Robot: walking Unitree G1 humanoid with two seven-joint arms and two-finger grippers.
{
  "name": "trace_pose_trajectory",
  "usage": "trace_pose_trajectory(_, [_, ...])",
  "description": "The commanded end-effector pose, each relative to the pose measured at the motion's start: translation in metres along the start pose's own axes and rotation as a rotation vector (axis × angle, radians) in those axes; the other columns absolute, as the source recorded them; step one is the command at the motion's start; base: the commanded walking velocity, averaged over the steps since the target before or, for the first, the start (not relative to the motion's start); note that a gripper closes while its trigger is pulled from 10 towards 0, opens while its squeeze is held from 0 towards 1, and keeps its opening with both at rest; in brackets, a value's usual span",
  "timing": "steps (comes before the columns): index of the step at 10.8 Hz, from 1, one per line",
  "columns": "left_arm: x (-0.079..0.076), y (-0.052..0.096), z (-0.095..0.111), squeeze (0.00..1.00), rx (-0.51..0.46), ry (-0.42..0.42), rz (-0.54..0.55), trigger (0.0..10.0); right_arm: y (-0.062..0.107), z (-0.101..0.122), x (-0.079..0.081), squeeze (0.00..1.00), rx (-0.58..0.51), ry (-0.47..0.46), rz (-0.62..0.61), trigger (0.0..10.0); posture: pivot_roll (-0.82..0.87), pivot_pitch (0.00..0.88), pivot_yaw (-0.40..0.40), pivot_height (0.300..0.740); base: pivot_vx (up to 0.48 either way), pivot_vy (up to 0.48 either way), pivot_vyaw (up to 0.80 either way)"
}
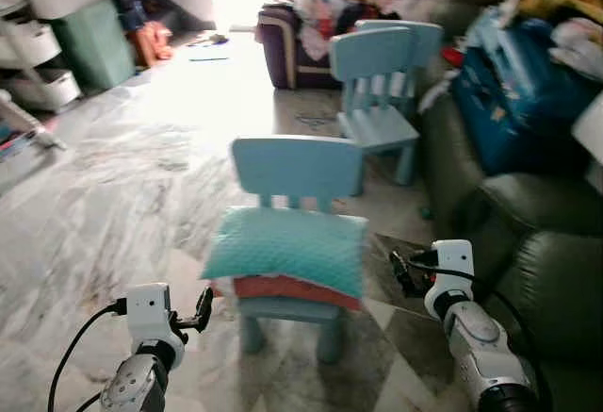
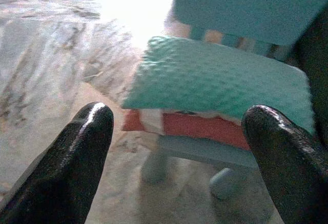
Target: Move the pillow to the sofa
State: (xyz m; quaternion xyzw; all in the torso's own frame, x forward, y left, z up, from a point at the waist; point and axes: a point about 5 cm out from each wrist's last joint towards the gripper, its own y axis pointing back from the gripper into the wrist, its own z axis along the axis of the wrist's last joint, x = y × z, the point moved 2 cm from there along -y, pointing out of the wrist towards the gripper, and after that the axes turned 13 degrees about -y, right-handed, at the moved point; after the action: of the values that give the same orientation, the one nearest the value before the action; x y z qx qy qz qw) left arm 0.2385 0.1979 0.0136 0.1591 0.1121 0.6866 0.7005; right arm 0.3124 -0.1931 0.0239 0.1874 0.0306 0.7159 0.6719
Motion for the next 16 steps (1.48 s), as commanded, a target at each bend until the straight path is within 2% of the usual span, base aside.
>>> trace_pose_trajectory(1, [0.006, 0.001, 0.003, 0.0, -0.004, -0.01, 0.018, 10.0, -0.004, 0.007, 0.008, 0.0, -0.019, 0.007, 0.022, 10.0, -0.12, 0.0, 0.051, 0.74, 0.0, 0.48, 0.0])
trace_pose_trajectory(3, [0.006, 0.0, 0.003, 0.0, -0.001, -0.013, 0.016, 10.0, -0.003, 0.008, 0.01, 0.0, -0.022, 0.009, 0.024, 10.0, -0.12, 0.0, 0.052, 0.74, 0.0, 0.48, 0.0])
trace_pose_trajectory(5, [0.005, -0.002, 0.008, 0.0, -0.021, -0.048, 0.024, 10.0, -0.004, 0.01, 0.01, 0.0, -0.03, 0.013, 0.021, 10.0, -0.12, 0.0, 0.053, 0.74, 0.0, 0.0, 0.0])
trace_pose_trajectory(7, [0.013, -0.004, 0.016, 0.0, -0.052, -0.063, 0.058, 10.0, -0.006, 0.016, 0.011, 0.0, -0.045, 0.026, 0.025, 10.0, -0.12, 0.0, 0.053, 0.74, 0.0, 0.0, 0.0])
trace_pose_trajectory(8, [0.016, -0.004, 0.019, 0.0, -0.083, -0.09, 0.039, 10.0, -0.007, 0.018, 0.012, 0.0, -0.052, 0.03, 0.027, 10.0, -0.12, 0.0, 0.053, 0.74, 0.0, 0.0, 0.0])
trace_pose_trajectory(10, [0.022, -0.004, 0.019, 0.0, -0.086, -0.086, 0.069, 10.0, -0.009, 0.023, 0.013, 0.0, -0.066, 0.048, 0.036, 10.0, -0.12, 0.0, 0.052, 0.74, 0.0, 0.0, 0.0])
trace_pose_trajectory(11, [0.025, -0.005, 0.02, 0.0, -0.096, -0.042, 0.104, 10.0, -0.011, 0.026, 0.016, 0.0, -0.076, 0.057, 0.045, 10.0, -0.12, 0.0, 0.052, 0.74, 0.0, 0.0, 0.0])
trace_pose_trajectory(12, [0.029, -0.004, 0.021, 0.0, -0.112, 0.039, 0.145, 10.0, -0.013, 0.03, 0.021, 0.0, -0.095, 0.08, 0.07, 10.0, -0.12, 0.0, 0.052, 0.74, 0.0, 0.0, 0.0])
trace_pose_trajectory(13, [0.03, -0.003, 0.021, 0.0, -0.116, 0.07, 0.155, 10.0, -0.013, 0.033, 0.023, 0.0, -0.105, 0.093, 0.081, 10.0, -0.12, 0.0, 0.052, 0.74, 0.0, 0.0, 0.0])
trace_pose_trajectory(16, [0.032, 0.0, 0.018, 0.0, -0.119, 0.087, 0.175, 10.0, -0.012, 0.033, 0.031, 0.0, -0.116, 0.109, 0.116, 10.0, -0.12, 0.0, 0.05, 0.74, 0.315, 0.0, 0.0])
